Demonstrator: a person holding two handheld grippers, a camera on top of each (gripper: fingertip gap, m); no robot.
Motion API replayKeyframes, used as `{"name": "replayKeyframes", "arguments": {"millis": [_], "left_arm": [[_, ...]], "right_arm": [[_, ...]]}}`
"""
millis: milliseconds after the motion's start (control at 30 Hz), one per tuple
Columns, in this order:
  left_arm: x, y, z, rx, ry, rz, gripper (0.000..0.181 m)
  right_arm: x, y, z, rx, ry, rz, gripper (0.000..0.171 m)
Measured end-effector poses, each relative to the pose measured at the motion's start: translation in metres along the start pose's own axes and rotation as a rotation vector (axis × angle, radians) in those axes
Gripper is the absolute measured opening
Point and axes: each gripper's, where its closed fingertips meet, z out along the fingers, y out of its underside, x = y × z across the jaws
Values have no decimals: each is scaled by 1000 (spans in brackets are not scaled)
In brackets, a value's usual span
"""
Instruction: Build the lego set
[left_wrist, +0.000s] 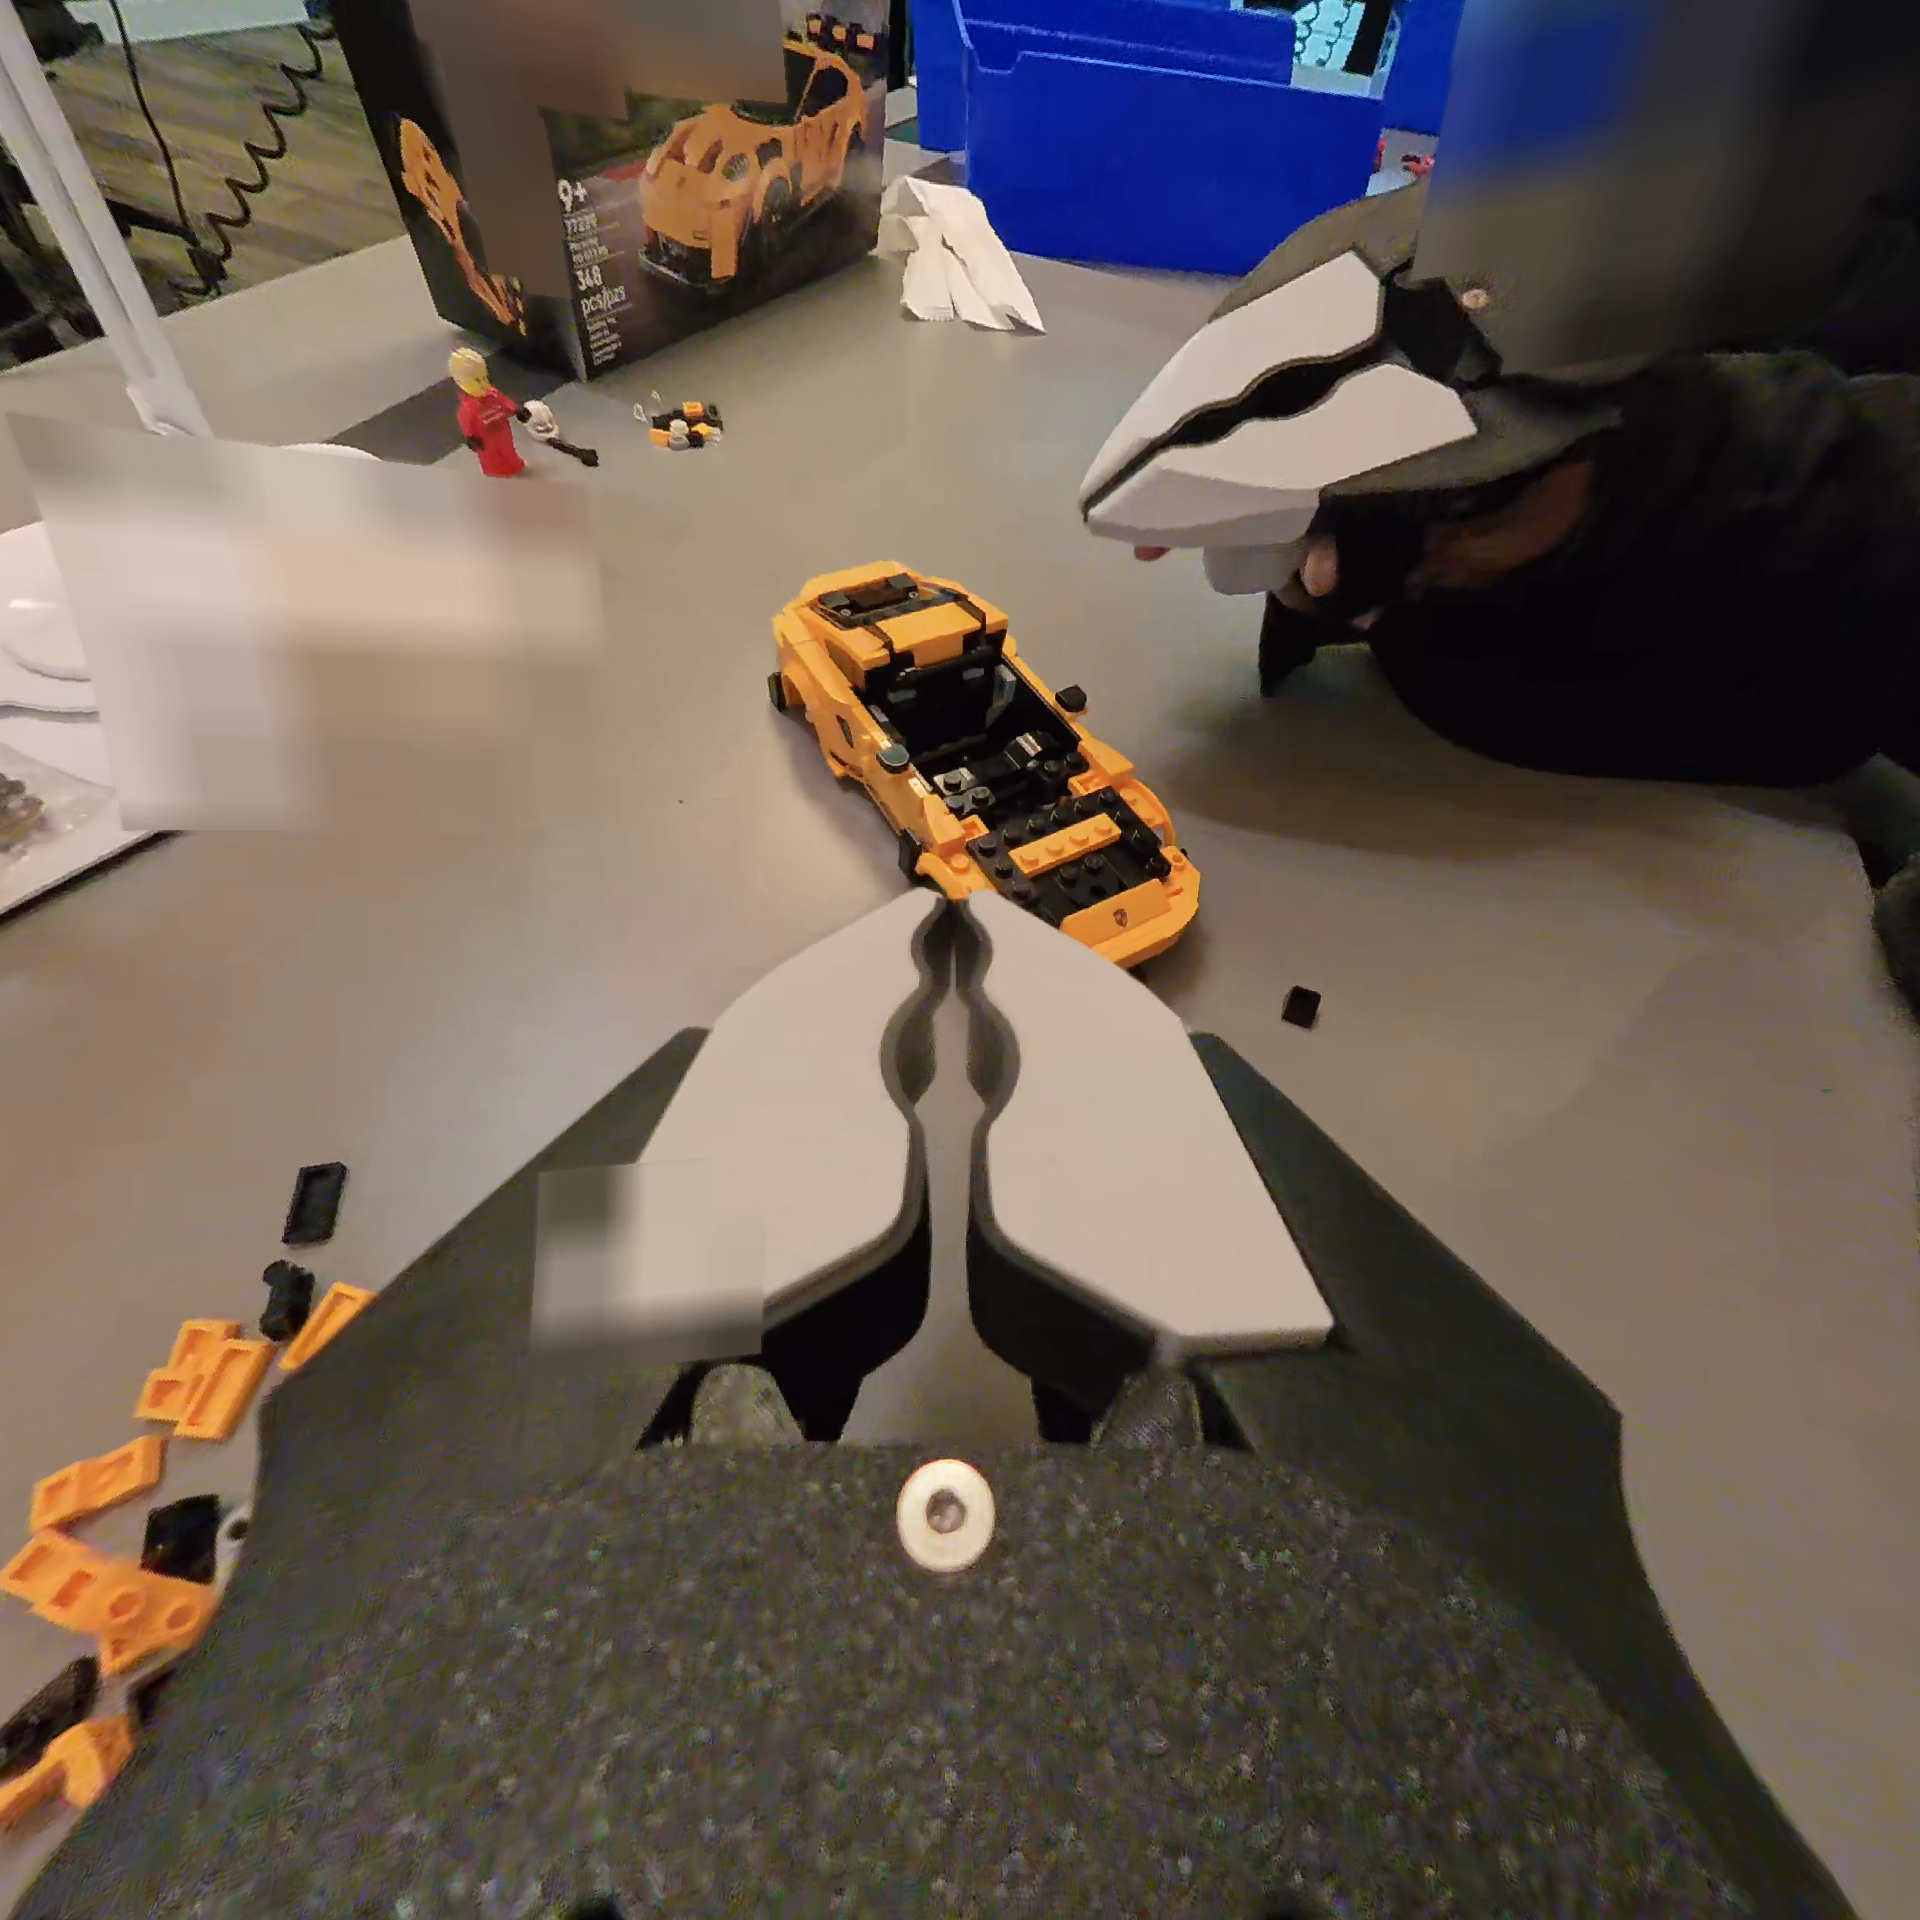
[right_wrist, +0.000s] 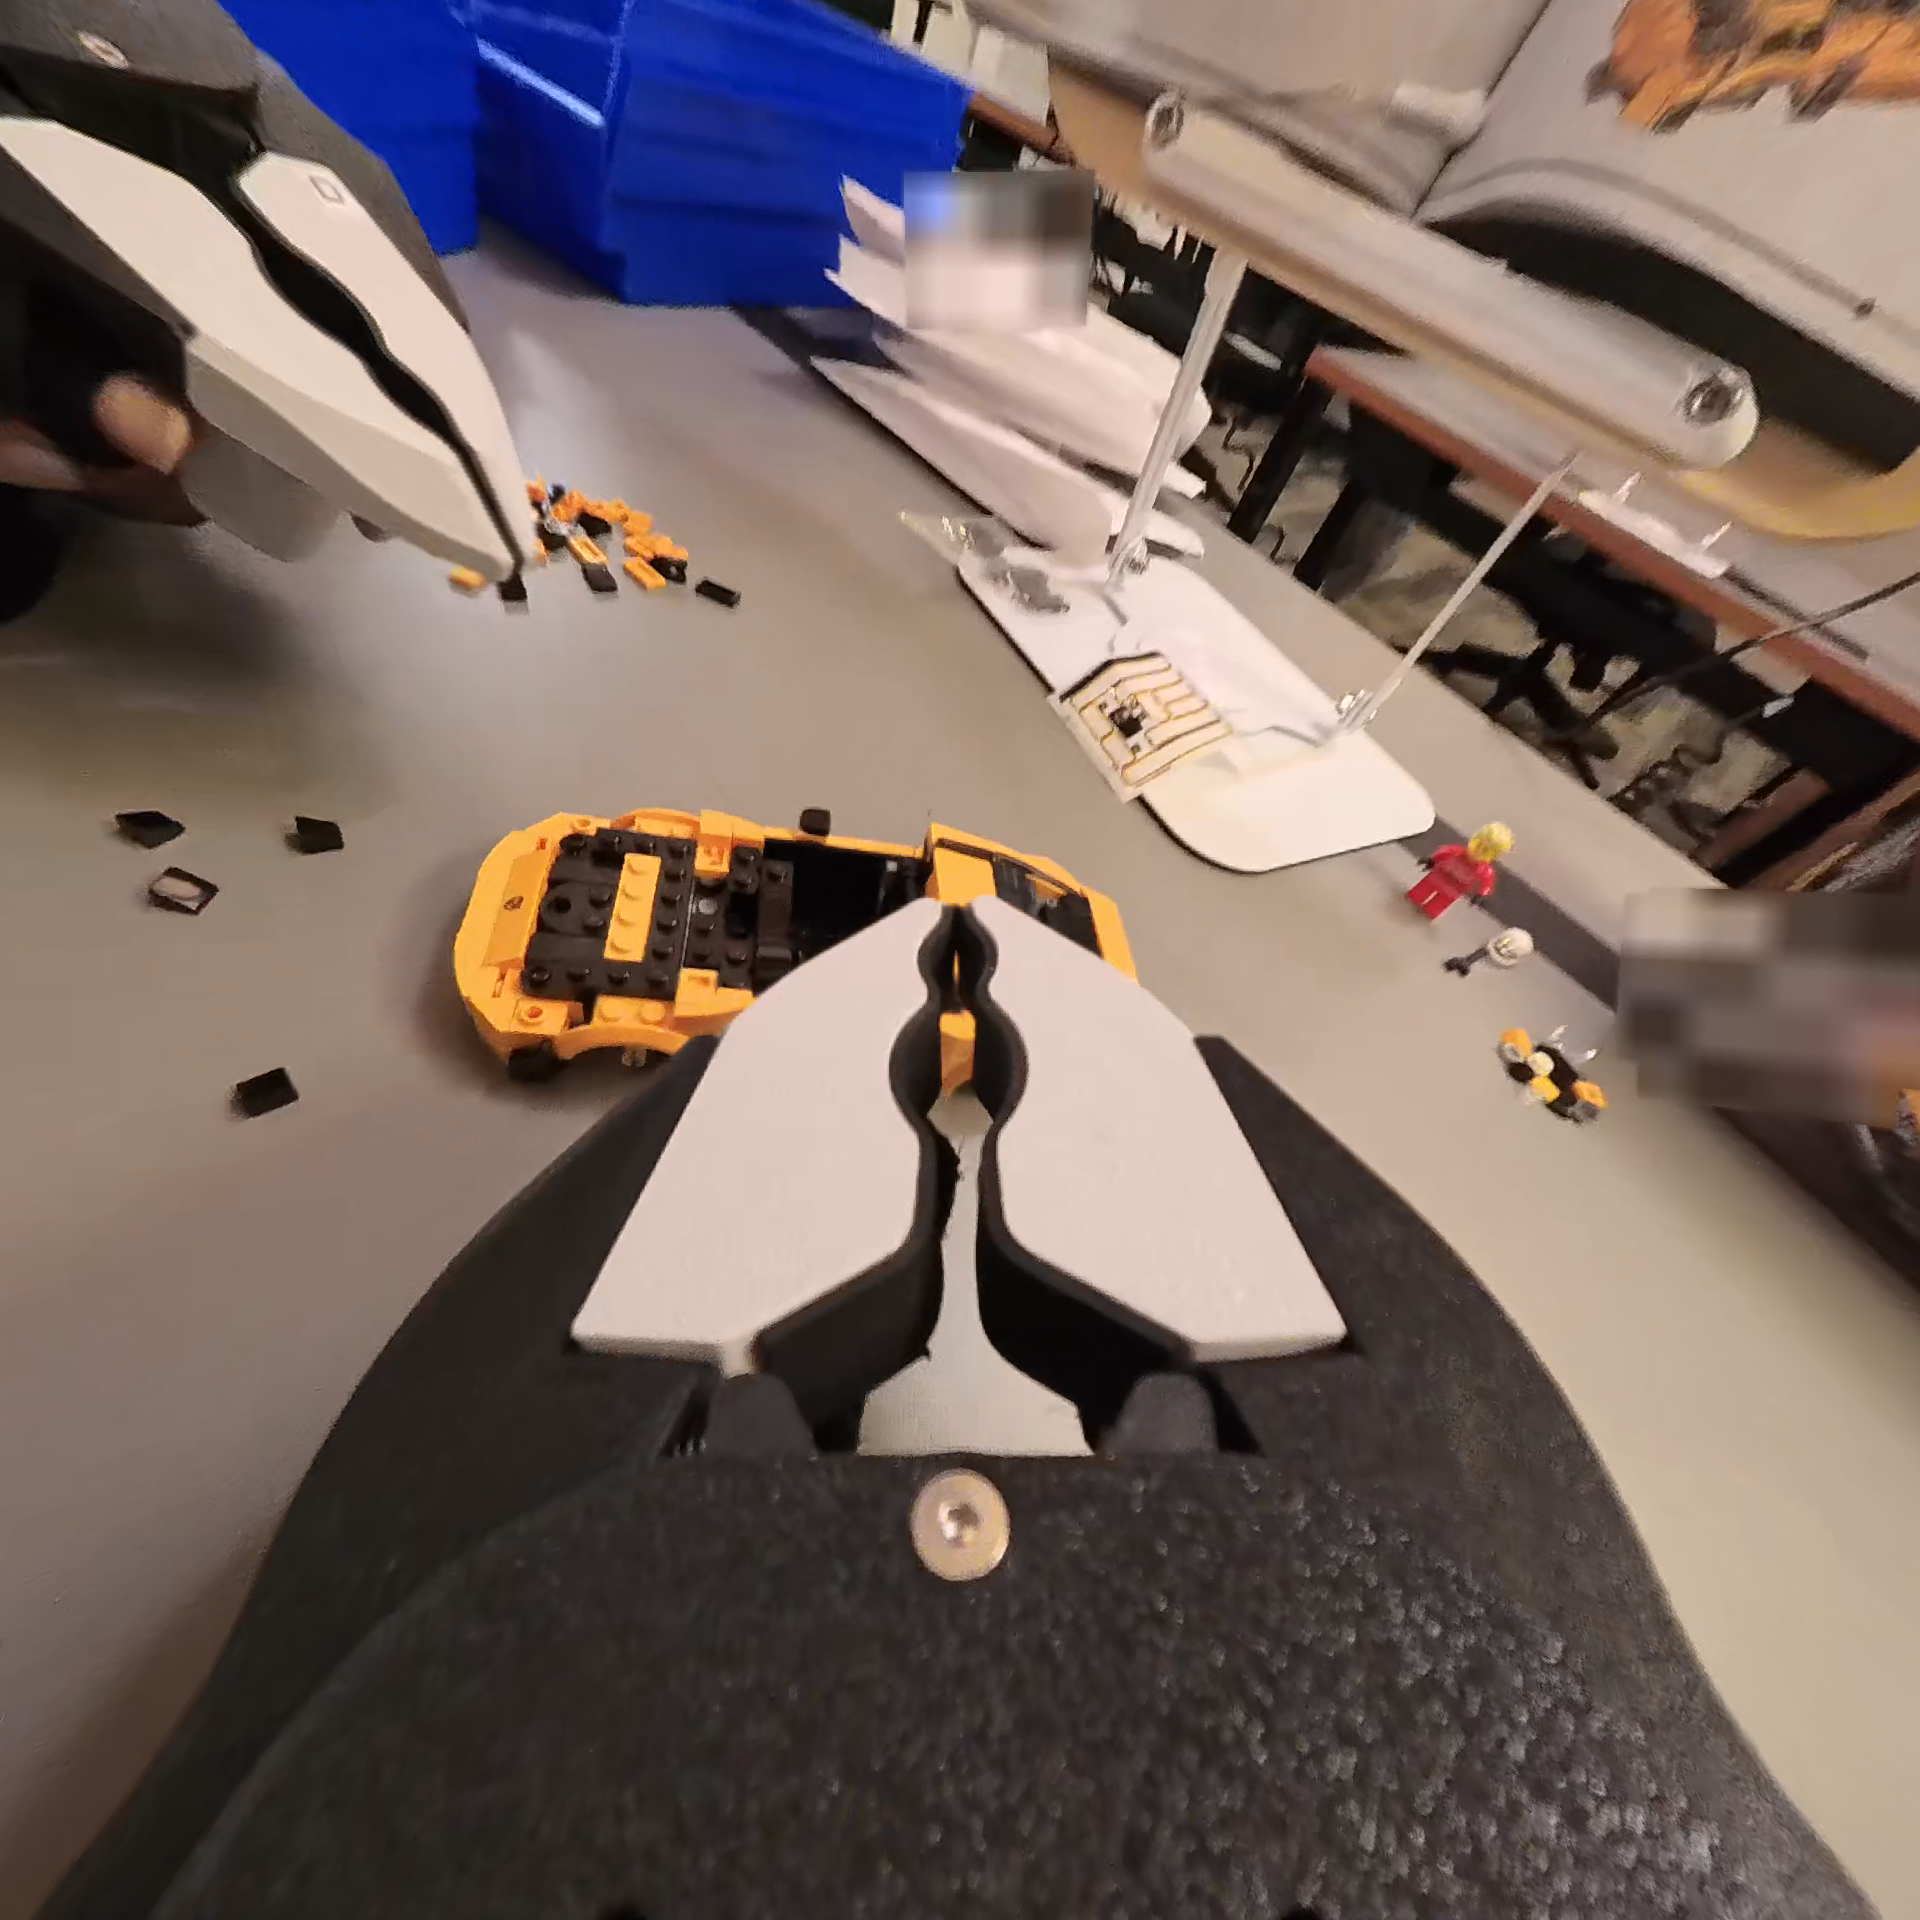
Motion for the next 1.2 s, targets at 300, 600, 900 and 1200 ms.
{"name": "replayKeyframes", "arguments": {"millis": [300,600,900,1200], "left_arm": [[-8,1,1,5,-52,37,0],[-11,4,2,-12,-57,28,0],[-15,8,3,-25,-55,11,0],[-15,10,4,-31,-45,-7,0]], "right_arm": [[-8,-4,0,39,-34,-7,0],[8,13,9,-84,-80,29,36],[19,44,37,-244,-413,1,79],[7,50,37,-268,-499,65,76]]}}
